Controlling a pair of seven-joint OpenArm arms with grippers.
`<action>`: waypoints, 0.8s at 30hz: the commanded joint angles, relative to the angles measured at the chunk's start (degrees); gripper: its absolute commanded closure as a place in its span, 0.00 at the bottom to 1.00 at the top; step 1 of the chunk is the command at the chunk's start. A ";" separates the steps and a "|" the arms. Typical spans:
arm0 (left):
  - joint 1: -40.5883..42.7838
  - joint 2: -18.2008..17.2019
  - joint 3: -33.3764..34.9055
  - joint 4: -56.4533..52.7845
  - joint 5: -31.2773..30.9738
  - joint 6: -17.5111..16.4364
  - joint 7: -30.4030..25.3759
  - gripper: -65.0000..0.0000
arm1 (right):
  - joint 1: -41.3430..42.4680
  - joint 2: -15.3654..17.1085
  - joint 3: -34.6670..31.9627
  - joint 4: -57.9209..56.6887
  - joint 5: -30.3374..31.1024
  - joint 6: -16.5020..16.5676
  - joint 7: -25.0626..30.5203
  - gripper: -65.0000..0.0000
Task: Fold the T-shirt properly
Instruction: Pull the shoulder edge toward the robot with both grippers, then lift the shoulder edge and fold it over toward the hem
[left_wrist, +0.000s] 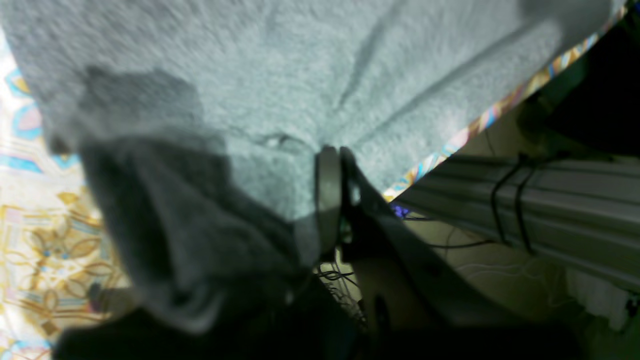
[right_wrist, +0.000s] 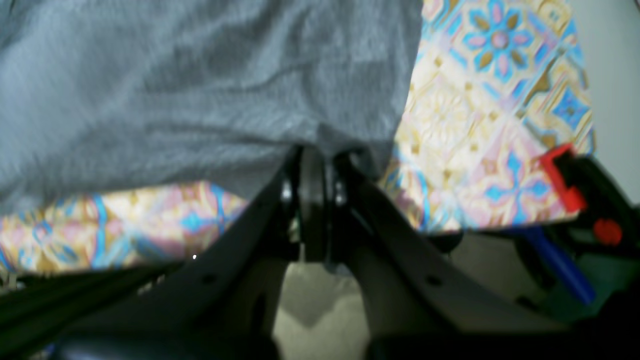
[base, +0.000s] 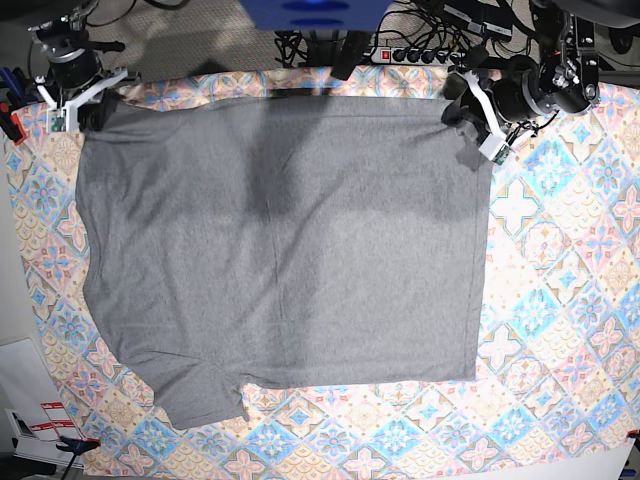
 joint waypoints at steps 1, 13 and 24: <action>-0.30 -0.43 -0.55 0.90 -0.54 -0.12 0.45 1.00 | 0.42 0.56 0.42 1.30 1.09 -0.29 1.64 0.99; -9.10 1.59 -5.91 0.81 0.08 -0.12 10.38 1.00 | 9.92 0.47 0.42 1.39 -11.40 -0.29 1.29 0.99; -20.17 1.68 -5.38 -4.64 0.17 -0.04 17.06 1.00 | 20.12 0.65 0.33 0.95 -17.81 -0.29 -3.54 0.99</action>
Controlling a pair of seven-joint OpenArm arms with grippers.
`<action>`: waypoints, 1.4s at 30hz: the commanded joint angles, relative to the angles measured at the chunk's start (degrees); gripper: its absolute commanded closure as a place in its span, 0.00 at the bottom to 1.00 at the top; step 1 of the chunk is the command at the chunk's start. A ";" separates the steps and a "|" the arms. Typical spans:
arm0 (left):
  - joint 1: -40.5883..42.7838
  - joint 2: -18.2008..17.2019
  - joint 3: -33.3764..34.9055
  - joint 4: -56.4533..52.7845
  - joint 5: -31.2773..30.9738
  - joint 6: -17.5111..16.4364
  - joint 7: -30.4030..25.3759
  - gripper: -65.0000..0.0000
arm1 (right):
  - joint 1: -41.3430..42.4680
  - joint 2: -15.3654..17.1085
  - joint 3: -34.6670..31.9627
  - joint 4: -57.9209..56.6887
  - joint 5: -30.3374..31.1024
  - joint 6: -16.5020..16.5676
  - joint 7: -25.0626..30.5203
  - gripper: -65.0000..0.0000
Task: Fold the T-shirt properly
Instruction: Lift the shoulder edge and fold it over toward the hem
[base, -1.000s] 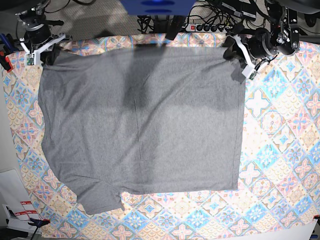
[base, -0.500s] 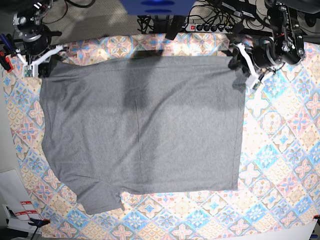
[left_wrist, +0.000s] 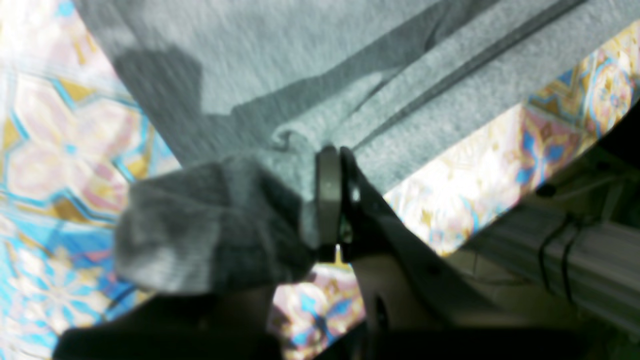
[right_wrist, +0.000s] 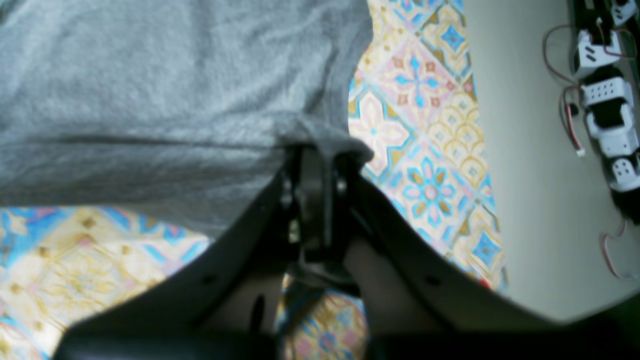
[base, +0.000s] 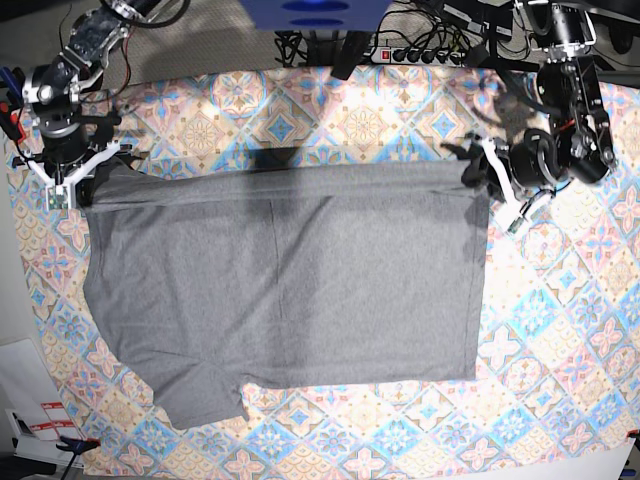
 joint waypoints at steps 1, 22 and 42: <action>-1.07 -1.03 -0.47 0.69 0.65 0.12 0.41 1.00 | 2.14 1.02 0.62 0.84 -1.54 -1.85 -0.28 0.99; -16.46 -1.29 7.18 -16.19 0.65 2.84 -2.27 1.00 | 20.77 8.49 -6.33 -16.66 -6.11 -1.85 -7.84 0.99; -29.56 4.07 10.17 -32.54 18.67 2.84 -8.43 0.99 | 35.98 14.56 -12.48 -44.79 -6.11 -1.85 -0.28 0.99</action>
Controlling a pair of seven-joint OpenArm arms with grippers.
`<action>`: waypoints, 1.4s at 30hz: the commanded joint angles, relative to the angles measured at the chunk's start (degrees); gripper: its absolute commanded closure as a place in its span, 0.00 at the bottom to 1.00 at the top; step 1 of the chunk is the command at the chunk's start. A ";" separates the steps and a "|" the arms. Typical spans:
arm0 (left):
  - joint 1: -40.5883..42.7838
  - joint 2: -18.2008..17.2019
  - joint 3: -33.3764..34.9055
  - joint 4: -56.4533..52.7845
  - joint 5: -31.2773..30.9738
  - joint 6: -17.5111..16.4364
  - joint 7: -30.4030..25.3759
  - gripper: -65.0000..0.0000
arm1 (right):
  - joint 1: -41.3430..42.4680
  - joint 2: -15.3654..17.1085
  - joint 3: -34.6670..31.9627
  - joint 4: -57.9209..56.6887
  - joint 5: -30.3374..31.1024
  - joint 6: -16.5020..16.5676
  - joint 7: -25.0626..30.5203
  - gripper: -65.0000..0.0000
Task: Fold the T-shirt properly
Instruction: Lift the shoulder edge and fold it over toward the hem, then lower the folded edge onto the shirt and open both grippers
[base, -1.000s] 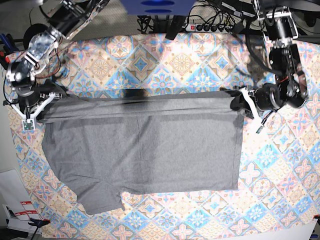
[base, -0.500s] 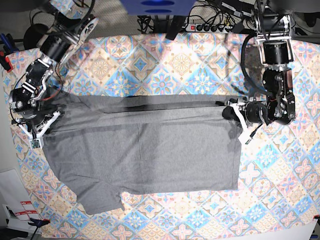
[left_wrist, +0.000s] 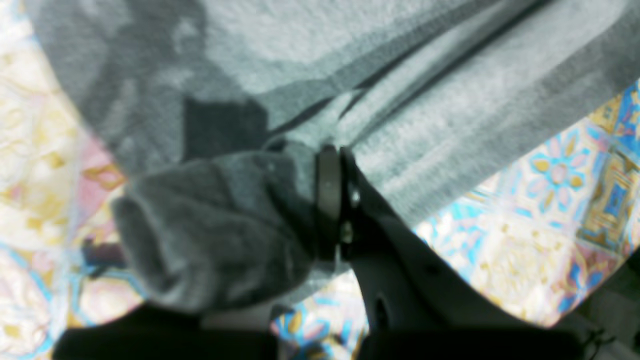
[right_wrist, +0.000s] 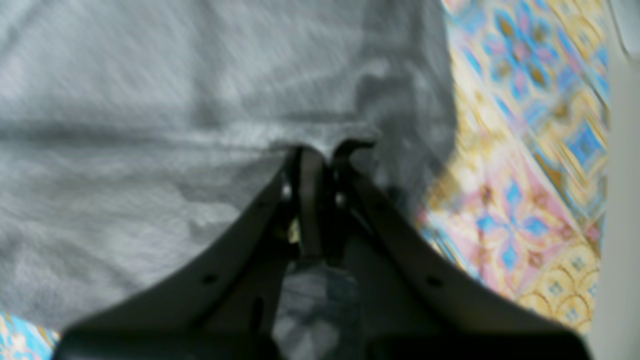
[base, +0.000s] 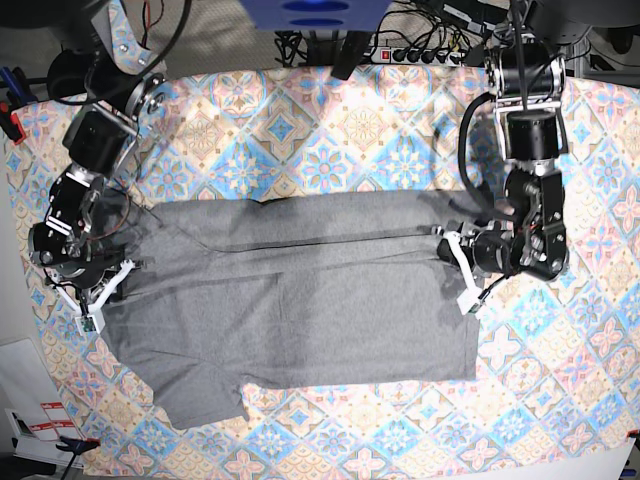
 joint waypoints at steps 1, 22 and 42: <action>-2.17 -0.50 -0.28 -1.08 0.12 0.07 -2.34 0.99 | 2.00 1.10 0.15 0.30 0.47 -0.49 1.61 0.99; -6.13 -0.59 -5.55 -17.34 3.63 0.15 -23.70 0.99 | 3.23 1.10 0.15 -4.71 0.47 -0.49 10.05 0.99; -5.60 -1.20 -7.13 -19.71 3.63 0.15 -28.01 0.73 | 6.39 2.15 -4.42 -15.00 0.47 -1.76 13.30 0.87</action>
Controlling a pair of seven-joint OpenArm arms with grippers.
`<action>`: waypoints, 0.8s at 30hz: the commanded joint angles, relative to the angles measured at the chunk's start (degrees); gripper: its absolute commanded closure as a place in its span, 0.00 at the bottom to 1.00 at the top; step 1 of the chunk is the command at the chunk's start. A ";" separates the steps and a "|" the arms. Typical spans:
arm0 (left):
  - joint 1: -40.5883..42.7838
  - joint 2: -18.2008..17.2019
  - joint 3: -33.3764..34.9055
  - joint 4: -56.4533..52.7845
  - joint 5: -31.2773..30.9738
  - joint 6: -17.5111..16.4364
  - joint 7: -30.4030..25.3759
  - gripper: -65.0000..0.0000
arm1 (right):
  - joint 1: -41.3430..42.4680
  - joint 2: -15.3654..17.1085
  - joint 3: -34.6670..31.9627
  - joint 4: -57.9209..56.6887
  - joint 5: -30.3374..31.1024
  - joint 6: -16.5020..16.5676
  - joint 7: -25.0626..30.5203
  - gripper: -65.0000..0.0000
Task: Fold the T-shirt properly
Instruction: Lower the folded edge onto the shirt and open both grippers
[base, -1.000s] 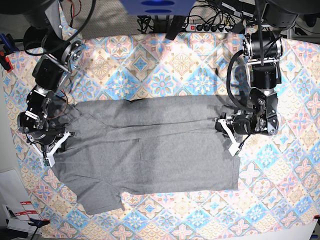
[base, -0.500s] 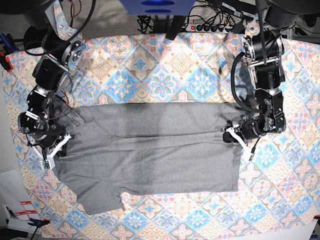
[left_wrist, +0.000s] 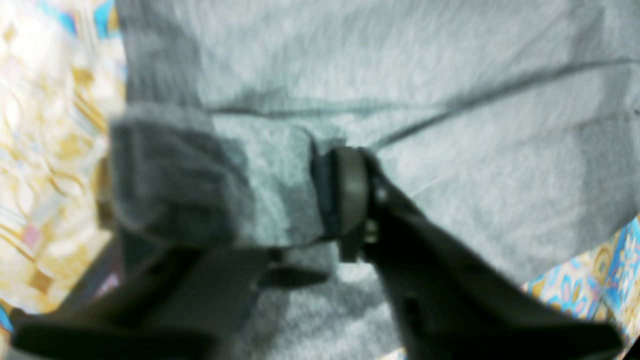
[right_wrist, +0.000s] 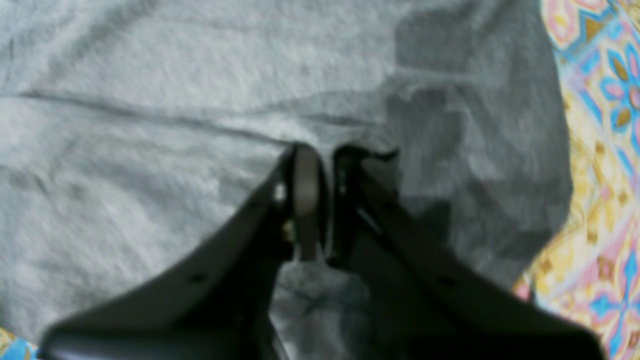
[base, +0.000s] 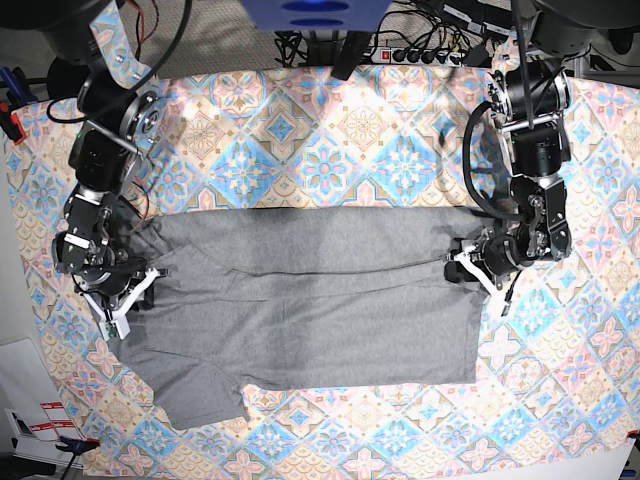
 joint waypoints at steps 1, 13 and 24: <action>-1.47 -0.59 0.04 0.66 -0.87 -0.39 -0.67 0.69 | 1.89 1.15 -0.11 0.96 0.78 -0.04 2.00 0.83; 0.02 -0.50 -0.32 1.01 -1.75 -0.39 -1.10 0.47 | 1.72 1.23 2.35 2.80 0.86 -0.13 10.44 0.35; 11.89 -0.59 -0.76 29.58 -11.15 -5.84 -1.10 0.46 | -4.44 0.97 7.97 17.22 0.86 0.05 6.40 0.23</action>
